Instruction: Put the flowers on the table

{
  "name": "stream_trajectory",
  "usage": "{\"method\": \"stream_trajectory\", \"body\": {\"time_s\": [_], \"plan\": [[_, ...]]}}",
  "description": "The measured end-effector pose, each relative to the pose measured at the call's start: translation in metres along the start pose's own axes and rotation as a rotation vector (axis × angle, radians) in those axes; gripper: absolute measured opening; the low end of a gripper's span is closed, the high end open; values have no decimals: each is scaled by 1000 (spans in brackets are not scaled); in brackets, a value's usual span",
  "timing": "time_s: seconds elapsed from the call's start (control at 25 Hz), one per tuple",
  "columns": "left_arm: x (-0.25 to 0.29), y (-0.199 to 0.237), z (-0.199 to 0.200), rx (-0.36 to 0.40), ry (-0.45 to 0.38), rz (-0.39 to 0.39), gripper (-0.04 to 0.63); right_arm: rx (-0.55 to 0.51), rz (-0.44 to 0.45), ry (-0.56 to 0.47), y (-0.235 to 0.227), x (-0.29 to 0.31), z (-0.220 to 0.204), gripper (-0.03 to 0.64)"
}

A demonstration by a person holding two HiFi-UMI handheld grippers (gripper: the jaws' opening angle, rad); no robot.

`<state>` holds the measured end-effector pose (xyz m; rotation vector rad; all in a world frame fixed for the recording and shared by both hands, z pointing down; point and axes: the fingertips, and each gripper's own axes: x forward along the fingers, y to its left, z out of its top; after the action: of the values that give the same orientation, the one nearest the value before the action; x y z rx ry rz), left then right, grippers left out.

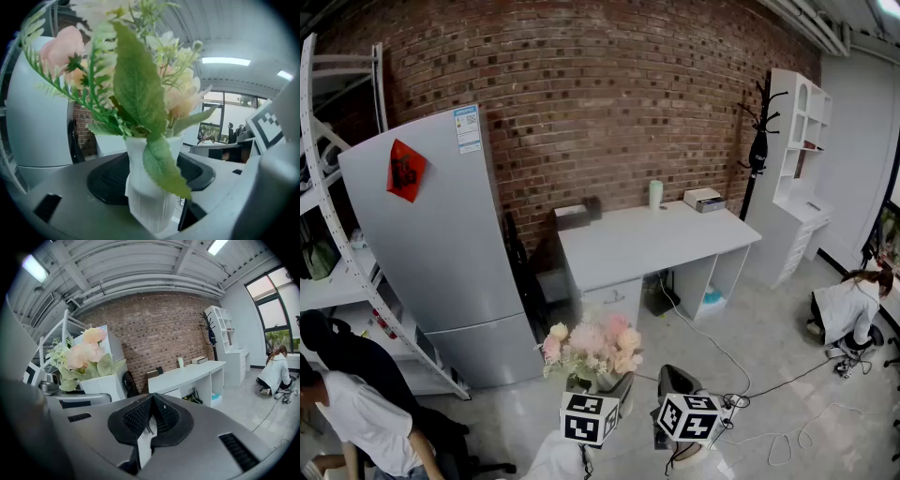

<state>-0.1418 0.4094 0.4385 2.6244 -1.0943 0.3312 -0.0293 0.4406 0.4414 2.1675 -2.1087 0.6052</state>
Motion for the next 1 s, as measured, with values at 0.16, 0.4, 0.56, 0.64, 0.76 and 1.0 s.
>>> {"method": "stream_trajectory", "body": {"time_s": [0.16,0.4,0.56,0.64,0.76,1.0], "plan": [[4,9,3,4,-4,-3,316,-4,-1,-4,5,8,2,23],[11,29,6,11,-6,-4,316,13,4,-7,12,26,3,23],[15,42,9,15,-7,-10,316,47,-5,-17,16,40,6,23],[18,49,9,19,-5,-15,316,45,-15,-11,17,44,4,23],[23,58,6,13,-7,-17,316,53,-26,0,15,47,-1,23],[39,67,2,-8,9,-32,316,61,-65,28,0,57,-6,23]]}}
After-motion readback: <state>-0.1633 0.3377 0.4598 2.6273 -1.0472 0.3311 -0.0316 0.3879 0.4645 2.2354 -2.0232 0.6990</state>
